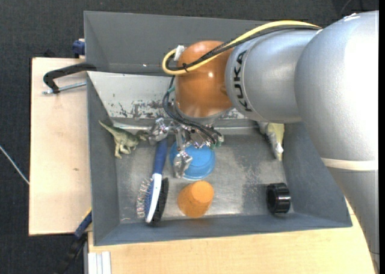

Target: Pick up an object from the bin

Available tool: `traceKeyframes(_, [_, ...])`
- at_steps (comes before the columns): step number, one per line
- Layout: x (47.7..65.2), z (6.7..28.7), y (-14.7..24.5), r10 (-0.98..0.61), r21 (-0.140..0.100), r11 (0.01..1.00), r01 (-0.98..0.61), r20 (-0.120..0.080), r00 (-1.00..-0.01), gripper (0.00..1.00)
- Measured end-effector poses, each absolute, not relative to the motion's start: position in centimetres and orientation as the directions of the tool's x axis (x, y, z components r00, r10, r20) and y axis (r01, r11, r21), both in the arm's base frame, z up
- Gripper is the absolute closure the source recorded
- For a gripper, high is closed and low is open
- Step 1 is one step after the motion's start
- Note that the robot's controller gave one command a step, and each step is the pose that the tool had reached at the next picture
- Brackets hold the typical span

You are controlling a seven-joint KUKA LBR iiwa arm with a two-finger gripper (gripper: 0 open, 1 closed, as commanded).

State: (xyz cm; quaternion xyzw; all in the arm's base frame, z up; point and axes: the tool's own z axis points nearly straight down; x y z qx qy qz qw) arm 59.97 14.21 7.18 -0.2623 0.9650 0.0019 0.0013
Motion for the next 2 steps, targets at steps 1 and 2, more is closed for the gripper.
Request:
traceKeyframes(1, [60.2, 7.5, 14.3, -0.504, 0.0, 0.864, -0.504, -0.016, -0.864, 1.0])
traceKeyframes(2, [58.2, 23.6, 12.1, -0.56, -0.005, 0.829, -0.56, -0.014, -0.829, 1.0])
